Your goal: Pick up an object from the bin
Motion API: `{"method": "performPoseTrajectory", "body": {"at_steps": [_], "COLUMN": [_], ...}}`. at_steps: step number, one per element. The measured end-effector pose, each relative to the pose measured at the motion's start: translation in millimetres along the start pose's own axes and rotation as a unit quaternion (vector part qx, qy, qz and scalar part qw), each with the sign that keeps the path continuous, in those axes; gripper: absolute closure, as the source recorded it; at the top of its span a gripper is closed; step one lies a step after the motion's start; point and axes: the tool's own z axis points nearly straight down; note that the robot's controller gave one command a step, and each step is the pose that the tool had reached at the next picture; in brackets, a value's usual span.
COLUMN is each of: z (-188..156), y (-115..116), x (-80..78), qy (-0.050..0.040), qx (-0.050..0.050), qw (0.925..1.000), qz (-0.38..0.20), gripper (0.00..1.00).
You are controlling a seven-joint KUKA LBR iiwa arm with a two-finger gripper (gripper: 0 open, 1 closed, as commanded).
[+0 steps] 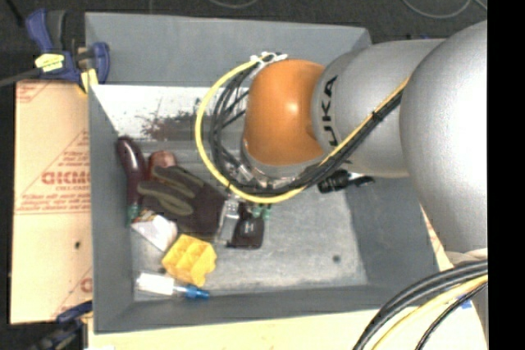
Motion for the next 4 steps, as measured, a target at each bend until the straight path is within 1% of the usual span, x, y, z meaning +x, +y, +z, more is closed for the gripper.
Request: {"method": "performPoseTrajectory", "body": {"at_steps": [1, 2, 4], "z": [58.2, 70.7, 68.8], "y": [10.5, 20.4, 20.5], "x": [-12.4, 3.6, 4.3], "qy": [-0.0001, -0.0021, -0.0018], "qx": [0.001, -0.001, -0.001], "qw": [0.9997, 0.9965, 0.9965], "qz": [0.023, 0.083, 0.083], "gripper": [0.00, 1.00, 1.00]}}
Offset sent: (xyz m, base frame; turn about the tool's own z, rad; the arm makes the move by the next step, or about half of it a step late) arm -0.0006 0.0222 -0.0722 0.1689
